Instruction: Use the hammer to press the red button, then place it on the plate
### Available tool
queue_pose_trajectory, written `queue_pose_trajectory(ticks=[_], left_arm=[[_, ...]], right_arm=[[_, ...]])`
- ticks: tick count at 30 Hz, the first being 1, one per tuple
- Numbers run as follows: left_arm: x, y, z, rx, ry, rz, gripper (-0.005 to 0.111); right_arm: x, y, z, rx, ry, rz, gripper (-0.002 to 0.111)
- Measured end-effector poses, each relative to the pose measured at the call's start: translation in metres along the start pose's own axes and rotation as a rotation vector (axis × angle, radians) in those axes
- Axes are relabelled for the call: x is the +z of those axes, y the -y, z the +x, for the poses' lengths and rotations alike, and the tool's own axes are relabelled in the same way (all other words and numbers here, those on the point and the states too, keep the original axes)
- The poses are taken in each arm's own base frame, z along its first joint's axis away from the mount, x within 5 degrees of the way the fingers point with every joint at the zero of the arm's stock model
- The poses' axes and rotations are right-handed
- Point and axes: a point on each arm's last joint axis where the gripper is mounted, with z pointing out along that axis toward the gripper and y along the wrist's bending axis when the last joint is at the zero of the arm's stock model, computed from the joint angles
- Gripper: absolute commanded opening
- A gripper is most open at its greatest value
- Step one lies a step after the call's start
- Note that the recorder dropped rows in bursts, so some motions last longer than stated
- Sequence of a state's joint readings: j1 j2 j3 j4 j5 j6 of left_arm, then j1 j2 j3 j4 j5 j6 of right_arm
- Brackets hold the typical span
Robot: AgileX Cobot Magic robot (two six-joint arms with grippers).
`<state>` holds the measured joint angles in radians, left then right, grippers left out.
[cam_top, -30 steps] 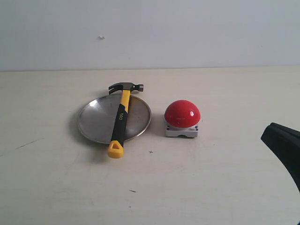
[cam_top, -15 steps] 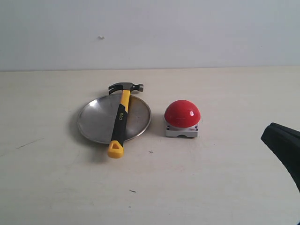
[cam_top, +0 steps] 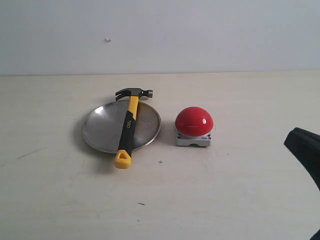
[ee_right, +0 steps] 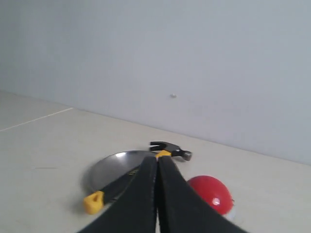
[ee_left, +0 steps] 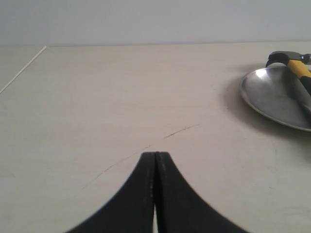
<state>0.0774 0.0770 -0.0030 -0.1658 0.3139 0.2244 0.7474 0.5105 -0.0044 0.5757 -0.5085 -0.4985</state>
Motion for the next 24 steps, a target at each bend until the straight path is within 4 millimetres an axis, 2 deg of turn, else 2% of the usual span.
queue_pose_trajectory(ticks=[7,10,12,24], left_arm=[[0.000,0.000,0.000,0.001,0.000,0.000,0.000],[0.000,0.000,0.000,0.004,0.000,-0.001,0.000],[0.000,0.000,0.000,0.004,0.000,-0.001,0.000],[0.000,0.000,0.001,0.006,-0.004,0.000,0.000]], right_arm=[[-0.017,0.035,0.003,0.026,-0.038,0.363,0.000],[-0.031,0.046,0.001,0.035,-0.003,0.539,0.000],[-0.036,0.048,-0.001,0.033,0.016,0.596,0.000],[-0.037,0.042,0.007,0.020,-0.071,0.549,0.000]])
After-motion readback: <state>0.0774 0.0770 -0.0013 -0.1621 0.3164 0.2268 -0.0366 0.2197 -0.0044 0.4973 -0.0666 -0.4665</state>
